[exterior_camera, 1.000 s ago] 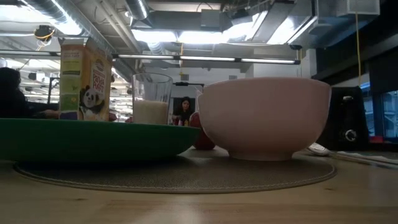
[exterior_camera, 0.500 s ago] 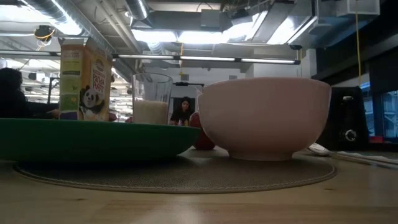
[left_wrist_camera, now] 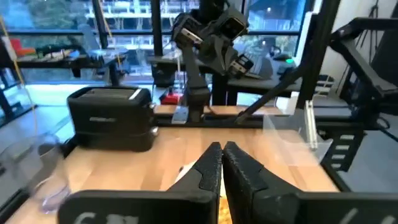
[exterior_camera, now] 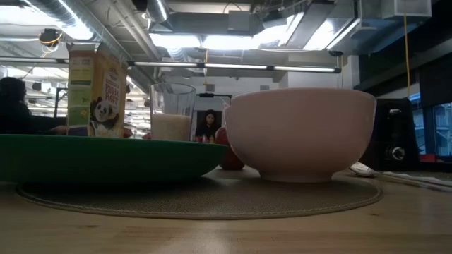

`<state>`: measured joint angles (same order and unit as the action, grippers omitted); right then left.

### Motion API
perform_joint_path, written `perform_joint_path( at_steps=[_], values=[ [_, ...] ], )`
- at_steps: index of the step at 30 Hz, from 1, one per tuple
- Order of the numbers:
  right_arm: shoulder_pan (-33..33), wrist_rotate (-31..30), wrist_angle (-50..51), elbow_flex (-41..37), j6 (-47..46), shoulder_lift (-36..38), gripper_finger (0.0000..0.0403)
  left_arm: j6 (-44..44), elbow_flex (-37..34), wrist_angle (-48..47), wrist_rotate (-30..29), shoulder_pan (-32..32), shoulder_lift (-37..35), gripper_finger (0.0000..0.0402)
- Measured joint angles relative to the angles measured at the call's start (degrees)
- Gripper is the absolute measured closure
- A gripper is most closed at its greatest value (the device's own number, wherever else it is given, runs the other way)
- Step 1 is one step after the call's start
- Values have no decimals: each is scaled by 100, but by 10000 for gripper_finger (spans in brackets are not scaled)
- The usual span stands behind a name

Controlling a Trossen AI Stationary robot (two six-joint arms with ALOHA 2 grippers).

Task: Arrange a breakfast setting
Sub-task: Return to Home Position

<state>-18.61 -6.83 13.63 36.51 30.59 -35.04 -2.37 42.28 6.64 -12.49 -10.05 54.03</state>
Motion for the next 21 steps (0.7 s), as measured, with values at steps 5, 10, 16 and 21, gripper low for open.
perform_joint_path(
  at_steps=[5,10,16,21],
  values=[
    [630,506,-50,-543,-37,557,401,-5,-232,-122,479,620,-343,394],
    [953,964,-335,-1001,-240,1216,401,-165,-819,-53,633,974,-1028,399],
    [966,1046,-519,-1310,-335,1881,401,-376,-1667,-22,978,1160,-2089,400],
    [965,1044,-752,-1559,-400,2263,402,-508,-2302,38,1032,1165,-3008,398]
  ],
)
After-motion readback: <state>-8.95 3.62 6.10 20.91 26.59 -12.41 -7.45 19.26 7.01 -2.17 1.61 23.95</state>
